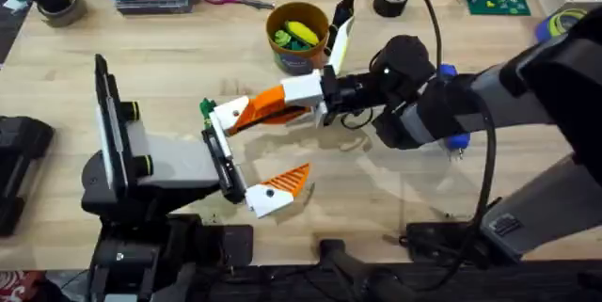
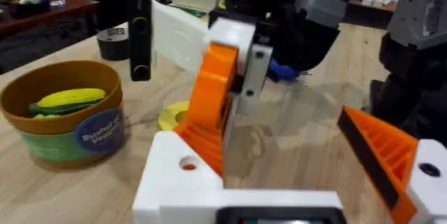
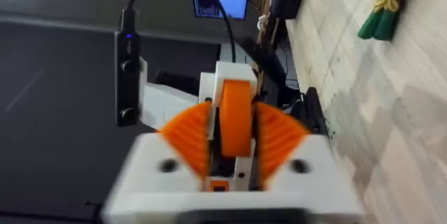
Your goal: Pick up the gripper from the table and insert it into the empty holder that is missing its gripper. Then pick up a screw, insert it into the mounting hole, and use the screwdriver to tighten it. Finally, clean up the table by picking up the vegetable and placing it into the bucket.
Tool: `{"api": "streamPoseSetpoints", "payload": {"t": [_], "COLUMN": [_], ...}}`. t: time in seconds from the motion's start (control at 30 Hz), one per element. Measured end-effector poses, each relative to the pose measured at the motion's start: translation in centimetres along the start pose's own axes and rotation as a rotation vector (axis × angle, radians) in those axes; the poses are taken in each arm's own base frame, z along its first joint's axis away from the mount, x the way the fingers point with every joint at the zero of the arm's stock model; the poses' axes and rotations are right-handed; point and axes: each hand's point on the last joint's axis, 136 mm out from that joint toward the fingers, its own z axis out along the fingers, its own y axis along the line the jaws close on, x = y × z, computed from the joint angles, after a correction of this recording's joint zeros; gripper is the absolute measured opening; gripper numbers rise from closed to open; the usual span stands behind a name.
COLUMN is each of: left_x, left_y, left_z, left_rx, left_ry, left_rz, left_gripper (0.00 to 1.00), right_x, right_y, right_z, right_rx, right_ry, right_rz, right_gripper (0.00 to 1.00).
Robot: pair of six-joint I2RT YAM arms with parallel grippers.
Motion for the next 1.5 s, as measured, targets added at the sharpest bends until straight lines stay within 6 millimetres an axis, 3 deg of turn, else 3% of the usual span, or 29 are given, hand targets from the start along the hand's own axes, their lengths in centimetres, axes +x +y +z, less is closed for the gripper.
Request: {"api": "streamPoseSetpoints", "payload": {"t": [0.13, 0.2, 0.63, 0.83, 1.13, 1.37, 1.5], "left_x": [0.0, 0.0, 0.0, 0.0, 0.0, 0.0, 0.0], "left_y": [-0.1, -0.1, -0.1, -0.1, -0.1, -0.1, -0.1], "left_z": [0.0, 0.0, 0.0, 0.0, 0.0, 0.0, 0.0], "left_rx": [0.004, 0.005, 0.005, 0.005, 0.005, 0.005, 0.005], "left_ry": [0.000, 0.000, 0.000, 0.000, 0.000, 0.000, 0.000], "left_rz": [-0.001, 0.000, -0.001, 0.000, -0.001, -0.001, -0.001], "left_gripper": [0.986, 0.987, 0.985, 0.985, 0.985, 0.985, 0.985], "right_x": [0.1, 0.1, 0.0, -1.1, -2.6, -2.8, -2.8], "right_y": [0.1, 0.2, 0.2, -0.4, 1.2, 1.7, 2.7], "right_z": [0.2, 0.3, 0.2, -0.9, -5.2, -9.5, -11.0], "right_rx": [-0.003, -0.004, -0.003, 0.029, 0.116, 0.197, 0.223], "right_ry": [0.007, 0.008, 0.003, -0.035, -0.104, -0.179, -0.186], "right_rz": [-0.004, -0.009, -0.009, 0.027, -0.008, -0.010, -0.042], "right_gripper": [0.924, 0.993, 0.996, 0.996, 0.996, 0.997, 0.996]}}
